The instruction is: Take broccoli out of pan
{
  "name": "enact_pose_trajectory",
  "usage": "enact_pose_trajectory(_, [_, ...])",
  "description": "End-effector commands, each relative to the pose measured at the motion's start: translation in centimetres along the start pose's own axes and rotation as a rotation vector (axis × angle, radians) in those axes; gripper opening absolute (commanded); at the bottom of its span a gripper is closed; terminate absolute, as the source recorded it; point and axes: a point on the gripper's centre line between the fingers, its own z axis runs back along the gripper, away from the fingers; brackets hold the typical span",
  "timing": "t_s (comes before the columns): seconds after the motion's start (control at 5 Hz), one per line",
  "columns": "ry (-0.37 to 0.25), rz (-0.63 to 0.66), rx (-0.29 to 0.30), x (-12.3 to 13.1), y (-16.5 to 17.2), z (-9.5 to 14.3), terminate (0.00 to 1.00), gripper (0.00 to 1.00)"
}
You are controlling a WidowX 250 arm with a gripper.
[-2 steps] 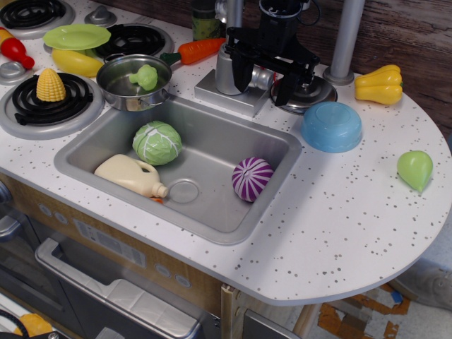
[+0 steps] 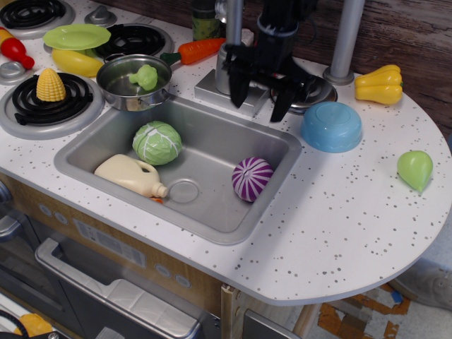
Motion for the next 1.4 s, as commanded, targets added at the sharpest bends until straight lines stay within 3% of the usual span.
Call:
enact_pose_trajectory(0.0, [-0.086,0.063,0.088,-1.8,6.6,4.0,0.00,1.00])
enact_pose_trajectory(0.2, [-0.157,0.006,0.184,-2.8,11.4,4.0,0.00,1.00])
enact_pose_trajectory(0.4, [-0.202,-0.085,0.195,-1.8,16.3,3.8,0.00,1.00])
enact_pose_trajectory(0.8, [-0.253,-0.231,0.112,1.5,19.1,1.4,0.00,1.00])
enact_pose_trajectory(1.2, [-0.274,-0.269,0.020,3.0,18.2,-1.2,0.00,1.00])
